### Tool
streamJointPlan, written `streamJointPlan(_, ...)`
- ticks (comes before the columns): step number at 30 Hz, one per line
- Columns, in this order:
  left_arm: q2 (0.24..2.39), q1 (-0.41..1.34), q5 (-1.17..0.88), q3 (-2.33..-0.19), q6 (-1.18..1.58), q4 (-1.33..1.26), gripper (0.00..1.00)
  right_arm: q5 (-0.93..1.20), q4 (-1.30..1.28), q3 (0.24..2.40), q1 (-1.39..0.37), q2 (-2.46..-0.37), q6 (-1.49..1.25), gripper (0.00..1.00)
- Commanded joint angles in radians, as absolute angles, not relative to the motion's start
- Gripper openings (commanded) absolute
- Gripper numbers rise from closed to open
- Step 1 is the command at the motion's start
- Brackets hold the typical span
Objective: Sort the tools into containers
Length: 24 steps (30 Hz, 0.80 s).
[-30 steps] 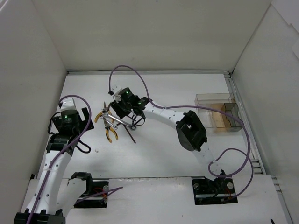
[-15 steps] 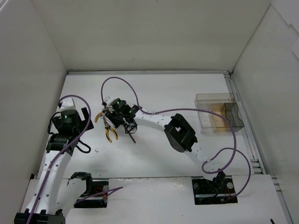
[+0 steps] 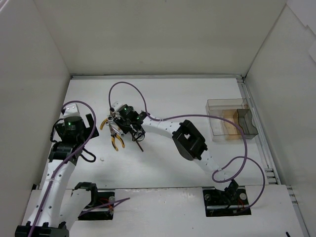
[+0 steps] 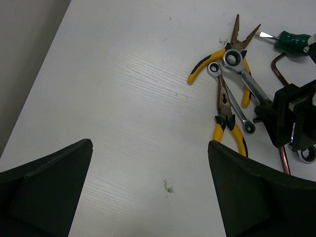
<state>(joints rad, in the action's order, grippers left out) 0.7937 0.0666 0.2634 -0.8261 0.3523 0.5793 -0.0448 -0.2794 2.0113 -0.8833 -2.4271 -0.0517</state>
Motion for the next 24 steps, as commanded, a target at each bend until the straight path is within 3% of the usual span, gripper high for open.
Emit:
streamJointPlan(1, 0.787, 0.074, 0.270, -0.856, 0.360, 0.554, 1.00, -0.069, -0.236, 2.065, -0.882, -2.424, -0.048, 0.39)
streamJointPlan(6, 0.787, 0.074, 0.273, -0.857, 0.360, 0.557, 1.00, -0.043, -0.236, 2.074, -0.882, -2.439, -0.041, 0.38)
streamJointPlan(7, 0.790, 0.074, 0.273, -0.857, 0.360, 0.557, 1.00, -0.038, -0.236, 2.078, -0.882, -2.444, -0.043, 0.30)
streamJointPlan(8, 0.790, 0.074, 0.273, -0.857, 0.360, 0.555, 1.00, -0.038, -0.236, 2.080, -0.882, -2.444, -0.043, 0.30)
streamJointPlan(12, 0.788, 0.074, 0.276, -0.859, 0.360, 0.557, 1.00, -0.049, -0.238, 2.082, -0.881, -2.447, -0.034, 0.00)
streamJointPlan(24, 0.784, 0.074, 0.284, -0.857, 0.360, 0.558, 1.00, -0.164, -0.233, 2.140, -0.865, -2.327, 0.080, 0.00)
